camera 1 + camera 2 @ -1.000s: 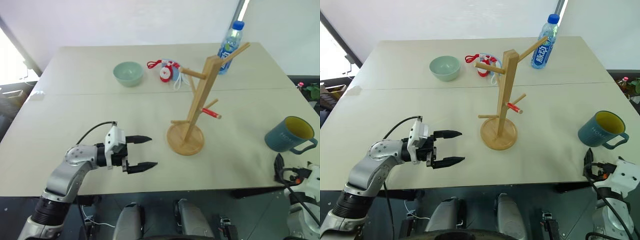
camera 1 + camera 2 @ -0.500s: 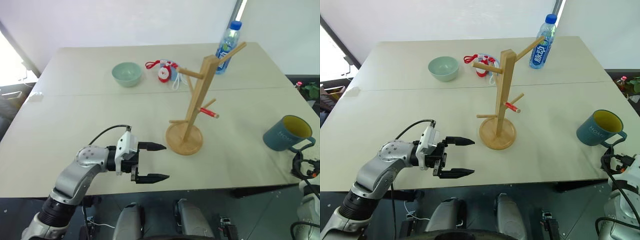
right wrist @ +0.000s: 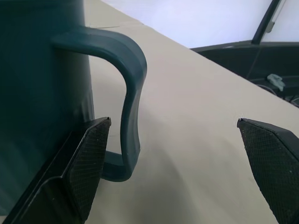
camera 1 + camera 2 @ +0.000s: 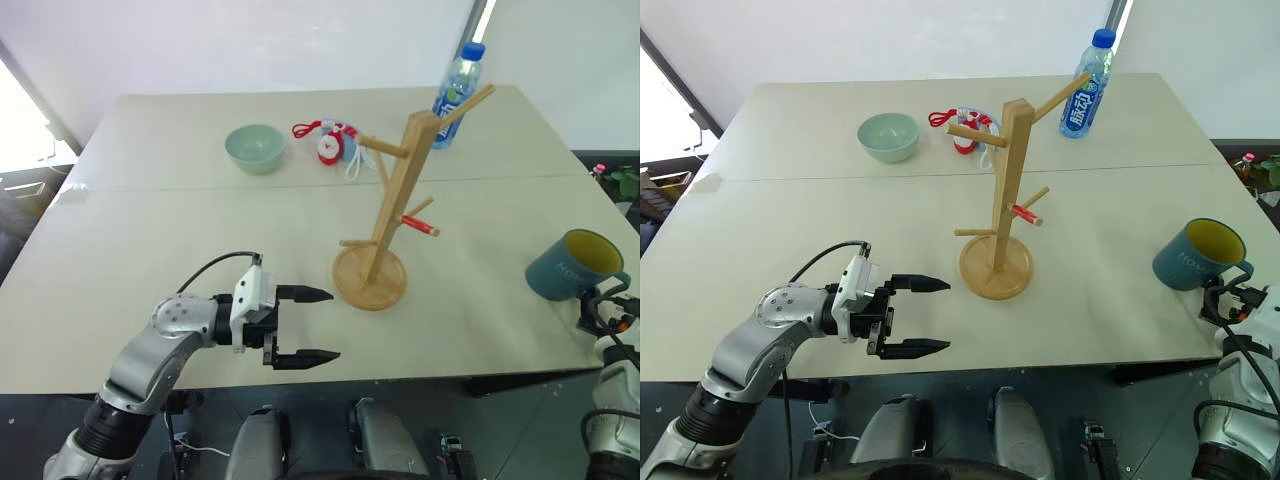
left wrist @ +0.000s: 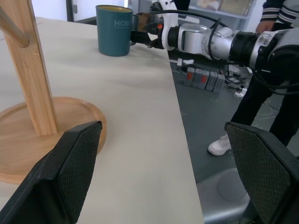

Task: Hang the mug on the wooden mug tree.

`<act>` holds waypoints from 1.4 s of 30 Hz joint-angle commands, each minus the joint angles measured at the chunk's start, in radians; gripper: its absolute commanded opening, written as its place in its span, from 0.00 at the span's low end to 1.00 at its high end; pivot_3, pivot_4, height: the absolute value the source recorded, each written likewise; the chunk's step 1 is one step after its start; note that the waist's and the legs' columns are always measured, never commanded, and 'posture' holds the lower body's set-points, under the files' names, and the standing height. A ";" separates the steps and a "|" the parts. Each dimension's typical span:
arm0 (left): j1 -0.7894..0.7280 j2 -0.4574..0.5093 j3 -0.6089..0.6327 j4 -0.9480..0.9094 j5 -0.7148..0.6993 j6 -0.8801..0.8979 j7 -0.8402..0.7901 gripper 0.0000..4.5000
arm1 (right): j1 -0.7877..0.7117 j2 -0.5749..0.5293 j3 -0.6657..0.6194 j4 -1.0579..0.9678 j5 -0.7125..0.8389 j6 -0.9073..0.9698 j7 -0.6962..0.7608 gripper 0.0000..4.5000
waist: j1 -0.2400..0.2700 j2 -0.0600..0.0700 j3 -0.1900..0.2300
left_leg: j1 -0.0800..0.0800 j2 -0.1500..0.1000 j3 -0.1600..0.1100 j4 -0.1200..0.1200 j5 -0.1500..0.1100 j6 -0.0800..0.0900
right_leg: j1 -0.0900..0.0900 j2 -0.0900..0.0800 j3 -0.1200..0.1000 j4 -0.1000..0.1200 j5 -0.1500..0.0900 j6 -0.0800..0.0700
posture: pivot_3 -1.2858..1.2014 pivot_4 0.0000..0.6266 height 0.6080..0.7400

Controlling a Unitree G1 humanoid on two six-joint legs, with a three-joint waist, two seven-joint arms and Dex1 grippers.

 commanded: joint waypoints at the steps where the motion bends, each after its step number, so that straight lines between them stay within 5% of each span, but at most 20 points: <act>1: -0.011 0.002 -0.002 -0.031 -0.006 -0.006 0.002 1.00 | -0.024 -0.024 -0.021 0.008 0.048 -0.002 0.037 0.88 | 0.000 0.000 0.000 | 0.000 0.000 0.000 0.000 0.000 0.000 | 0.000 0.000 0.000 0.000 0.000 0.000 | 0.52 0.24 1.00; 9: -0.030 0.001 -0.003 -0.023 -0.004 0.002 0.010 1.00 | -0.037 -0.011 -0.010 -0.004 0.100 0.017 0.102 0.00 | 0.001 0.000 0.000 | 0.000 0.000 0.000 0.001 0.000 0.000 | 0.001 0.000 0.000 0.000 0.000 0.000 | 0.52 0.24 1.00; 15: -0.029 0.013 0.015 -0.002 0.005 -0.006 0.016 1.00 | 0.048 -0.023 0.089 -0.159 0.013 0.003 0.140 0.00 | 0.002 0.001 0.000 | 0.000 0.000 -0.001 0.002 0.000 0.000 | 0.001 0.000 0.000 0.001 0.000 0.000 | 0.52 0.24 1.00; 19: -0.028 0.024 0.050 0.049 0.016 -0.029 0.025 1.00 | 0.169 -0.102 0.268 -0.482 -0.119 -0.022 0.257 0.00 | -0.005 0.003 -0.001 | 0.001 0.000 -0.001 0.002 0.000 0.000 | 0.001 0.000 0.000 0.002 0.000 0.000 | 0.52 0.24 1.00; 25: -0.048 0.021 0.093 0.121 0.009 -0.048 0.029 1.00 | 0.215 -0.239 0.364 -0.759 -0.164 0.046 0.389 0.00 | 0.007 0.003 -0.001 | 0.000 0.001 -0.003 0.007 0.000 0.000 | 0.002 0.001 -0.002 0.005 0.000 0.000 | 0.52 0.24 1.00; 31: -0.088 0.006 0.130 0.187 0.006 -0.062 0.037 1.00 | 0.176 -0.340 0.382 -0.913 -0.156 0.151 0.459 0.00 | 0.007 -0.001 0.001 | -0.001 0.000 -0.003 0.009 0.000 0.000 | 0.004 0.000 -0.003 0.002 0.000 0.000 | 0.52 0.24 1.00; 42: -0.140 0.001 0.181 0.198 -0.057 -0.031 0.022 1.00 | 0.055 -0.357 0.377 -1.086 -0.126 0.346 0.465 0.00 | 0.007 -0.002 0.001 | -0.001 0.001 -0.004 0.009 0.000 0.000 | 0.004 0.000 -0.003 0.003 0.000 0.000 | 0.52 0.24 1.00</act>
